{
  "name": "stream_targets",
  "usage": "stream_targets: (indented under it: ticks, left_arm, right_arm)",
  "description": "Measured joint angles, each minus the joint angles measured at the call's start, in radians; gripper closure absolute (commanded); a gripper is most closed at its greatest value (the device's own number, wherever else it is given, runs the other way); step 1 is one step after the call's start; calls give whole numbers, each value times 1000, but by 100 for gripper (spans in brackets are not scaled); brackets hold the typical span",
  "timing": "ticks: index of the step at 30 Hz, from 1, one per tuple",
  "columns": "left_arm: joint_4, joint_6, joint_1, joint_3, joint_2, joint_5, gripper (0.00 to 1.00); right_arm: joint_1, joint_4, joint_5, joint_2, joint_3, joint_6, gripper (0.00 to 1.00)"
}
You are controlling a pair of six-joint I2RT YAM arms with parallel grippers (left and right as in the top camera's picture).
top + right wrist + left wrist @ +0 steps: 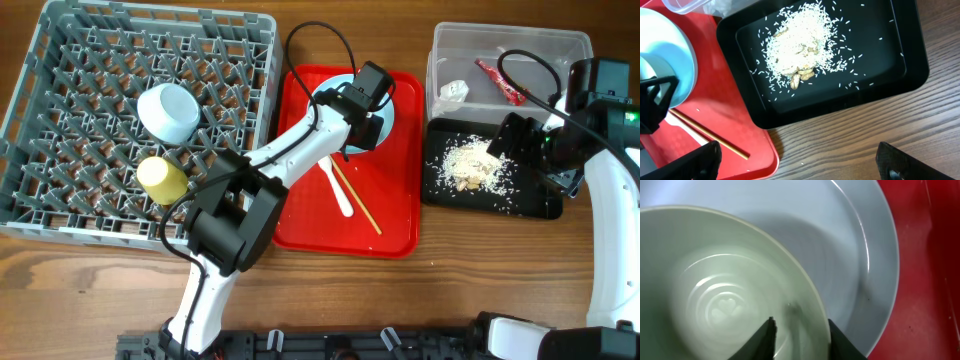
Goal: Sort waste into correct bins and load items into the dishwasher rack
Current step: 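Carry the green bowl with the left gripper and set it in the rack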
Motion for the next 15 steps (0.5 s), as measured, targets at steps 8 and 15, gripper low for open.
stream_targets:
  ticks: [8, 15]
  left_arm:
    - [1, 7, -4, 6, 0, -30, 96]
    - [-26, 6, -3, 2, -89, -18, 96]
  right_arm:
    - [0, -6, 0, 0, 0, 0, 1]
    - [0, -7, 0, 0, 0, -4, 0]
